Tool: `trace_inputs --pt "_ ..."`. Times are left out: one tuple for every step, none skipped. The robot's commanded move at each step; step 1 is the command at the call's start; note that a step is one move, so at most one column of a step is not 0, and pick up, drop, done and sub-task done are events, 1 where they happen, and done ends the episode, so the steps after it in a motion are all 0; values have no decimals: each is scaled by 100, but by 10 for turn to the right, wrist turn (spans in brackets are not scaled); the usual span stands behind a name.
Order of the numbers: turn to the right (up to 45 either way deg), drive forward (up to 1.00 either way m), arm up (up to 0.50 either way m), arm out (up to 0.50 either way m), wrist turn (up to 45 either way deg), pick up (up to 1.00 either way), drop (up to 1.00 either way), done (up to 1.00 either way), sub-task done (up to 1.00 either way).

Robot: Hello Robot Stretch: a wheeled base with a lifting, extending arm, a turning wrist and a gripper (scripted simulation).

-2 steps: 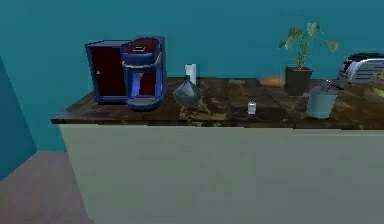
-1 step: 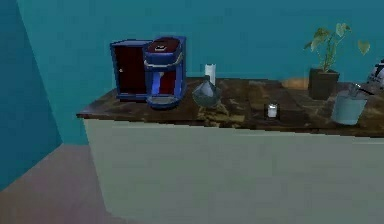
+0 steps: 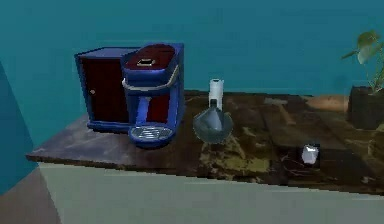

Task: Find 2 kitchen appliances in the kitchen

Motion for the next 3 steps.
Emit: trace_inputs --pt "-120 0 0 0 0 0 0 0 0" --pt "0 0 0 0 0 0 0 0 100" --pt "450 0 0 0 0 0 0 0 0"
